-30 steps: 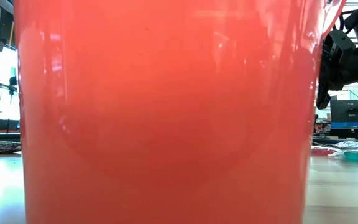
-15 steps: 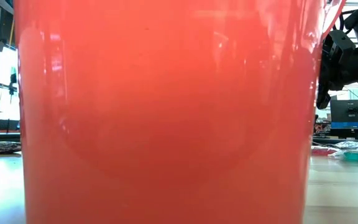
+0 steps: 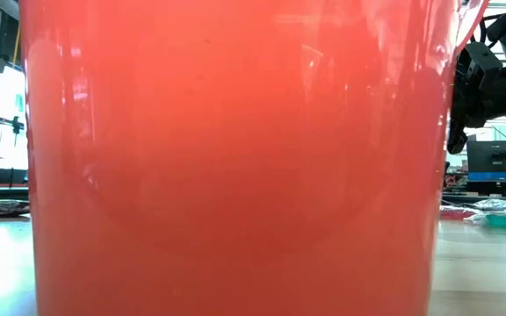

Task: Organize candy in baskets
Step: Put the white chocolate bar into the orange bucket

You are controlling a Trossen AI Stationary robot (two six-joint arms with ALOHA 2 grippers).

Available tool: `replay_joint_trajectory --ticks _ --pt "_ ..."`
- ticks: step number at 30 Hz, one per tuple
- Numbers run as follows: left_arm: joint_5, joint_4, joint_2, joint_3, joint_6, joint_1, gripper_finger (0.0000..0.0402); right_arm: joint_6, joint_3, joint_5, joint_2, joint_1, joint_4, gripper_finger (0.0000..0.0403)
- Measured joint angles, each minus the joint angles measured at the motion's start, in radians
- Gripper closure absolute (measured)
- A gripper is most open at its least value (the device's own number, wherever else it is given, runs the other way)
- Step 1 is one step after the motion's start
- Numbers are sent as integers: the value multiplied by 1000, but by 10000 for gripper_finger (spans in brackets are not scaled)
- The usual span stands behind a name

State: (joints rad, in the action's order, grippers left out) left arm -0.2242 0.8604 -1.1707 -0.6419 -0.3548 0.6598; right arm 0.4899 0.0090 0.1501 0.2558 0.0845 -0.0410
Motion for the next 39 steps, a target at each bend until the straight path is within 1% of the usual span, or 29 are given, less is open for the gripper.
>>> replay_joint_trajectory --ticks 2,6,8,12,15,16,19,21,22,23,26,27,30,35,39 --pt "28 -1 -61 0 15 18 170 0 0 0 0 0 0 251" --pt "158 3 -148 -24 80 51 170 0 0 0 0 0 0 251" --pt "191 -2 -161 -37 111 55 170 0 0 0 0 0 0 251" --pt "217 -11 -153 -72 169 55 170 0 0 0 0 0 0 251" --pt "210 -1 -147 -107 280 55 170 0 0 0 0 0 0 251" --pt "187 14 -144 -127 331 54 170 0 0 0 0 0 0 251" --pt "74 91 -145 -182 452 54 170 0 0 0 0 0 0 251" --pt "-15 143 -145 -187 513 65 170 0 0 0 0 0 0 251" --pt "-33 160 -146 -187 536 78 170 0 0 0 0 0 0 251" --pt "-23 174 -149 -187 556 94 170 0 0 0 0 0 0 251" --pt "70 180 -171 -185 577 133 170 0 0 0 0 0 0 251" --pt "68 159 -171 -185 578 147 170 0 0 0 0 0 0 251" --pt "-3 99 -190 -187 578 186 170 0 0 0 0 0 0 251" --pt "-9 106 -253 -186 568 256 170 0 0 0 0 0 0 251" --pt "4 102 -298 -187 565 259 170 0 0 0 0 0 0 251"
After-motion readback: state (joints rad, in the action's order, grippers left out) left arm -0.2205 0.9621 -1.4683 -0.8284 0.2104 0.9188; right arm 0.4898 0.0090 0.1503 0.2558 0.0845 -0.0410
